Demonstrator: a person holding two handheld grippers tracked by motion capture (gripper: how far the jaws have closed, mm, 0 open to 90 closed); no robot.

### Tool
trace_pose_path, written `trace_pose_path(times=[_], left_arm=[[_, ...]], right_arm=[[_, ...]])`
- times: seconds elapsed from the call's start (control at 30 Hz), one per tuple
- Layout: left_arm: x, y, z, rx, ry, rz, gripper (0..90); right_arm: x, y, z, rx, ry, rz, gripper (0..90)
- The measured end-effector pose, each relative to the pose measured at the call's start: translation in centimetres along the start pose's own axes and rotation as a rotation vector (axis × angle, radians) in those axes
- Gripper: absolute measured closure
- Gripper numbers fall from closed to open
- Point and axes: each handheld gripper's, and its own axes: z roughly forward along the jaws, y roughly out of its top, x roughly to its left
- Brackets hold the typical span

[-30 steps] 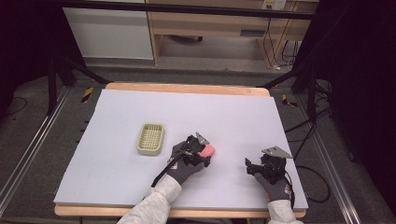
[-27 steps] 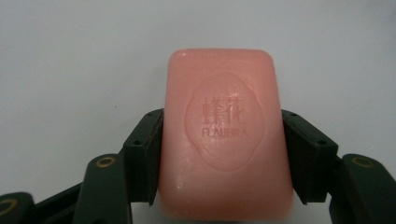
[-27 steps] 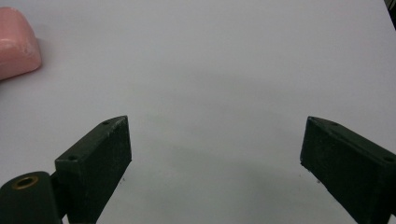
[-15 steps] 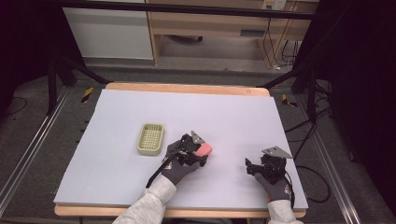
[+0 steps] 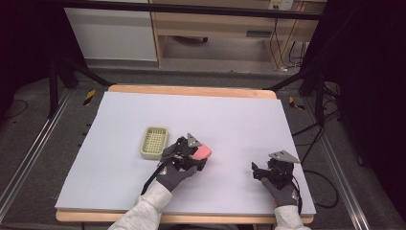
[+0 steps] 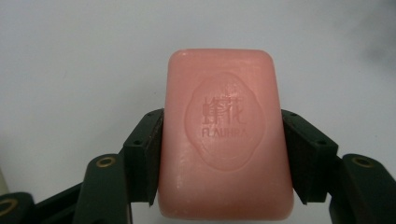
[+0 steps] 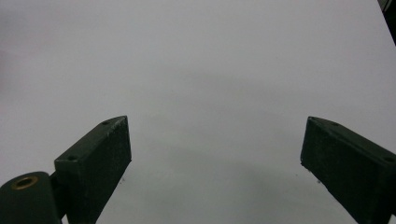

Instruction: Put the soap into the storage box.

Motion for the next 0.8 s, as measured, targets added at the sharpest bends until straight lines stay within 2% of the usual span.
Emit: trace_pose_path(times=[0.2,0.57,0.8], left_arm=[[0.7,-0.3,-1.1,-0.012,-0.003,-0.008,37.0],[2.0,-0.7,-3.0,-0.029,0.016,-0.027,37.0],[2.6,-0.8,-4.1,-0.037,0.026,-0.023,37.0]], right_arm=[[0.0,0.0,0.0,-0.002,-0.006,0.002,8.6],[0.0,0.0,-0.1,-0.002,-0.010,-0.001,8.5],[0.0,0.0,-0.2,-0.007,-0.010,-0.001,8.4]])
